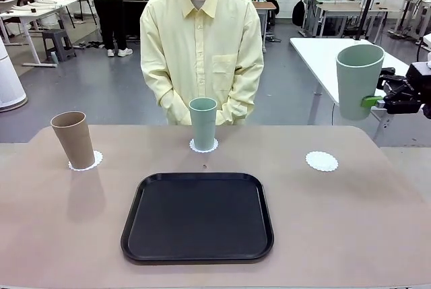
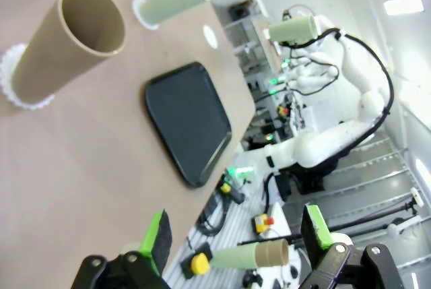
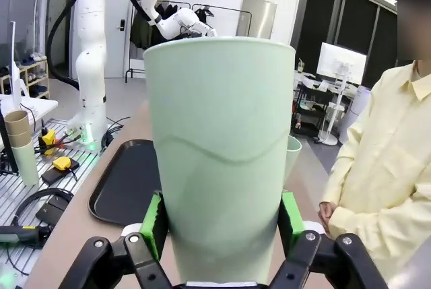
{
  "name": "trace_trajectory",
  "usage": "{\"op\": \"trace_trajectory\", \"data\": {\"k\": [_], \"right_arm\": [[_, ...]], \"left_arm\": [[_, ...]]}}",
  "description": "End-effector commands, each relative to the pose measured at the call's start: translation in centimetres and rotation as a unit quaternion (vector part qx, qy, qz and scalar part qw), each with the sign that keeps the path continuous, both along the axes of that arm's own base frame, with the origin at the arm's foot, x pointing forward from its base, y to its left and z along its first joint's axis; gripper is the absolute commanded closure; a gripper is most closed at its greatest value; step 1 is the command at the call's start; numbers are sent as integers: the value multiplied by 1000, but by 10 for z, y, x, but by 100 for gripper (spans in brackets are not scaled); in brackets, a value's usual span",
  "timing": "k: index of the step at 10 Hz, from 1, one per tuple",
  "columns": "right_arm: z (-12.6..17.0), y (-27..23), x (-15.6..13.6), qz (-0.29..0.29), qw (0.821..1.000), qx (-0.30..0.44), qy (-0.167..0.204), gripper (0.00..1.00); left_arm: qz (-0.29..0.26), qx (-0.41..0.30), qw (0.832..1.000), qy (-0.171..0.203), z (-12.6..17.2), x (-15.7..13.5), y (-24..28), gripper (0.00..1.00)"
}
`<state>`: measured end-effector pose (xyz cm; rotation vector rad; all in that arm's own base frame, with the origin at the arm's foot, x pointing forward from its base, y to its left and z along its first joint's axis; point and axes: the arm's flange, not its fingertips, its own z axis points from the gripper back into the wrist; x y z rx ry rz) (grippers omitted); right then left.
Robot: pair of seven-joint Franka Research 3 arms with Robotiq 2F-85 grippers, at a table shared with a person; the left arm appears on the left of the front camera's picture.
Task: Place coasters on the table and set cups on them.
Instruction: Take one Reusable plastic cup from the Flat Tray and place it on a coaster set by the human.
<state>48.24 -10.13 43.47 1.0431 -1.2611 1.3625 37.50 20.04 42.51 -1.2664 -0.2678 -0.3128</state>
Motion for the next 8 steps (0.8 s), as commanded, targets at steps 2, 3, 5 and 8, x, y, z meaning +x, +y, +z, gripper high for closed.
{"op": "trace_trajectory", "data": {"k": [2, 3, 5, 8], "right_arm": [[5, 2, -4, 5, 1000, 5, -1, 35], [5, 2, -4, 5, 1000, 5, -1, 35], [-13, -3, 12, -3, 999, 37, 10, 19], [-63, -8, 29, -17, 995, 94, 30, 19]], "left_arm": [[7, 0, 1000, 5, 3, 0, -1, 0], [7, 0, 1000, 5, 3, 0, -1, 0], [7, 0, 1000, 5, 3, 0, -1, 0], [7, 0, 1000, 5, 3, 0, -1, 0]]}}
